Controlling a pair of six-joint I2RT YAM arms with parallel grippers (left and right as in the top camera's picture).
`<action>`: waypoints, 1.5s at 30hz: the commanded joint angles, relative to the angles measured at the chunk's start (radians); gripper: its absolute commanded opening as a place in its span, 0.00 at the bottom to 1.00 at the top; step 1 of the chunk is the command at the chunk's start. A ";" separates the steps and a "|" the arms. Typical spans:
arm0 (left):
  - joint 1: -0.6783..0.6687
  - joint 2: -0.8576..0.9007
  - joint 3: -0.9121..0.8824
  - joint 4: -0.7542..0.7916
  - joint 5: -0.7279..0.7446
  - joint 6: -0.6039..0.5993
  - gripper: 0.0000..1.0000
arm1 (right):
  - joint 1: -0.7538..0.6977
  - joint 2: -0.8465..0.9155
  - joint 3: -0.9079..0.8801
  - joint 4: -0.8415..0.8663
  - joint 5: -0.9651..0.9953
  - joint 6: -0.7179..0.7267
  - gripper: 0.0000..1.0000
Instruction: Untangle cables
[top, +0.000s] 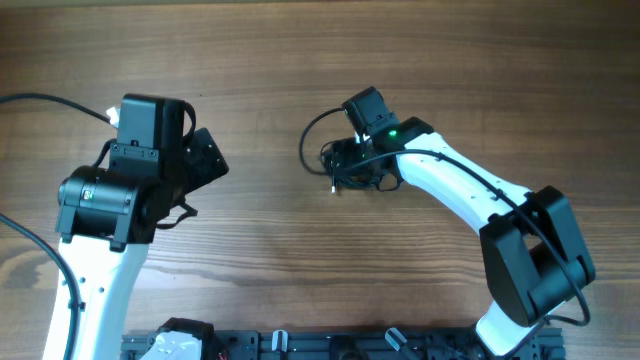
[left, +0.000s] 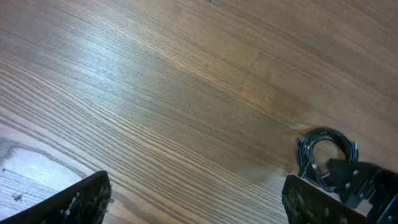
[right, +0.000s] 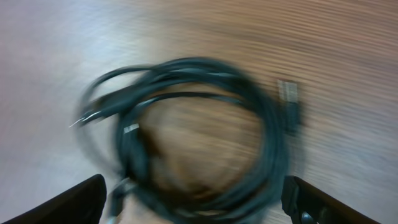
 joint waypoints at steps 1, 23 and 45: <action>0.005 -0.004 0.013 -0.004 -0.016 -0.010 0.90 | 0.002 0.021 0.006 -0.023 0.204 0.410 0.92; 0.005 -0.003 -0.005 -0.022 -0.008 -0.014 0.90 | 0.003 0.021 -0.133 0.021 0.116 0.678 0.66; 0.005 -0.003 -0.005 -0.034 -0.001 -0.014 0.89 | 0.101 0.152 -0.134 0.080 0.059 0.779 0.10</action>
